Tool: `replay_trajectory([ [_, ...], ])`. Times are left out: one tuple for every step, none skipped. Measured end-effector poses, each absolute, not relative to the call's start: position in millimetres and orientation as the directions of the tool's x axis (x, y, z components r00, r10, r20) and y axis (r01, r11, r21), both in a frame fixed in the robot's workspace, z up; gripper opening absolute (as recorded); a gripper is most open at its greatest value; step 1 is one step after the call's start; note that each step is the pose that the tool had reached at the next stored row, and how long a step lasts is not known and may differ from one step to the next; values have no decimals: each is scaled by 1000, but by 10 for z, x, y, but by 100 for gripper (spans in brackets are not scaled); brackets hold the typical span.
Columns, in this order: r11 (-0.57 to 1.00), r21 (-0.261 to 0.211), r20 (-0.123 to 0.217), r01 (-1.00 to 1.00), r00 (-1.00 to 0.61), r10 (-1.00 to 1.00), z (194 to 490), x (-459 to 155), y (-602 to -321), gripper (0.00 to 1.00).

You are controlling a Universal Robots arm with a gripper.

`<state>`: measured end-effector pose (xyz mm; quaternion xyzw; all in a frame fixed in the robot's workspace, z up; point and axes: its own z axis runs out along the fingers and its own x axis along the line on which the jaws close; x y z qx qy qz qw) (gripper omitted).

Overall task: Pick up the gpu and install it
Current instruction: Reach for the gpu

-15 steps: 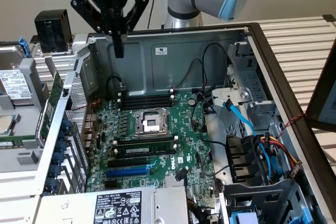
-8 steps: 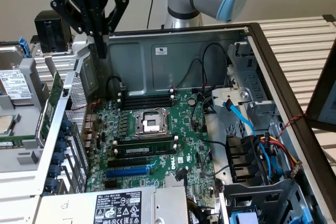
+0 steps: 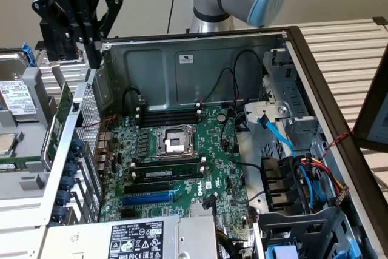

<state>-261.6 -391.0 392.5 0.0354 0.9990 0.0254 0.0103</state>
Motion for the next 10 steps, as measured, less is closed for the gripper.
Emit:
replay_trajectory([
  [996, 52, -19, 70, -997, 71, 3925, -2658, -3910, 11],
  [996, 54, -19, 70, -997, 71, 3925, -2706, -3909, 11],
  [996, 55, -18, 70, -997, 71, 3925, -2751, -3908, 11],
  [996, 57, -18, 70, -997, 71, 3925, -2798, -3908, 11],
  [996, 59, -18, 70, -997, 71, 3925, -2842, -3907, 11],
  [996, 61, -18, 70, -997, 71, 3925, -2887, -3907, 11],
  [996, 63, -18, 70, -997, 71, 3924, -2934, -3907, 11],
  [995, 64, -18, 70, -997, 71, 3924, -2979, -3907, 11],
  [995, 65, -18, 70, -997, 72, 3924, -3026, -3906, 11],
  [995, 67, -18, 70, -997, 72, 3923, -3071, -3905, 11],
])
